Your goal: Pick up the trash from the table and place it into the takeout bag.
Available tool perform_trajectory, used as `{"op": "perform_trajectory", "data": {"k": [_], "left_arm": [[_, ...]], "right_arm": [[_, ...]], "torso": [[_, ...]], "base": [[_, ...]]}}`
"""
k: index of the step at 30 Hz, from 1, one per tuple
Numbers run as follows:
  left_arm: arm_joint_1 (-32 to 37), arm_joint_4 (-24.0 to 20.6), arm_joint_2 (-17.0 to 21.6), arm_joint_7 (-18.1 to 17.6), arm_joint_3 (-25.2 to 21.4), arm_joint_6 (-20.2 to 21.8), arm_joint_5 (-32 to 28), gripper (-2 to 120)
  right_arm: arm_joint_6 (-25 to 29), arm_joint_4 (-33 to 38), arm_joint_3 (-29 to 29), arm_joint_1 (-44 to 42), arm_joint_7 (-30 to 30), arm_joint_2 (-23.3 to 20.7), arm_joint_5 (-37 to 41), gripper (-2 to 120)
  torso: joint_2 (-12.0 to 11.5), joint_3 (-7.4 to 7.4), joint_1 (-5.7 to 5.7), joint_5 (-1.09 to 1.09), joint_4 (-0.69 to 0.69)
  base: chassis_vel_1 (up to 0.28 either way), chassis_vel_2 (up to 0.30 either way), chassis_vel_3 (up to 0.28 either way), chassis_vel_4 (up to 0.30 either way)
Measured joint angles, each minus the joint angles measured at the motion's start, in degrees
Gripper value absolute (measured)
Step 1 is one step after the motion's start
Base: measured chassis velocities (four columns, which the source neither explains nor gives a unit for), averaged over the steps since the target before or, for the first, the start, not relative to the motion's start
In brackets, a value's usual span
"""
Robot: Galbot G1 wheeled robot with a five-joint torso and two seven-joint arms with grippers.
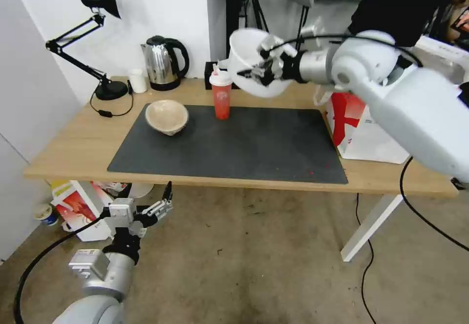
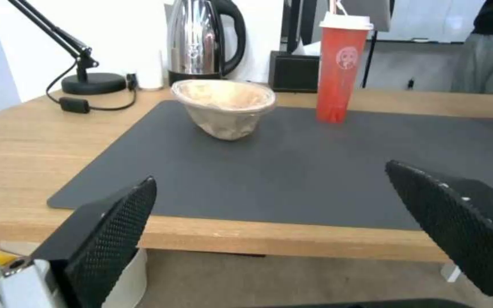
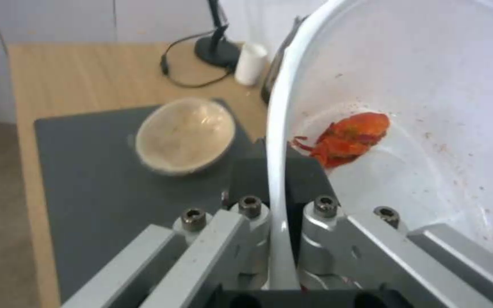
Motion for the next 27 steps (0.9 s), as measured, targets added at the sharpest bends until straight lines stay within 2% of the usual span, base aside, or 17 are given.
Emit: {"op": "perform_trajectory", "data": {"k": [17,27], "left_arm": [[-0.62,0.88,0.17,-0.03,0.53,0.00,-0.05,100],[-0.50,-0.05,1.25,0.05,-0.06,1.60,-0.89,100]], "right_arm": [[-0.06,-4.24,-6.45,10.10,-1.74,-4.72,1.62,0],[-0.06,-7.12,-5.52,11.04,-2.36,-8.87,1.73,0]], "torso": [[0.00,0.00,0.00,0.02,0.00],[0.00,0.00,-0.01,0.01,-0.01]], "base": [[0.000,0.000,0.000,0.000],[0.000,0.000,0.000,0.000]]}}
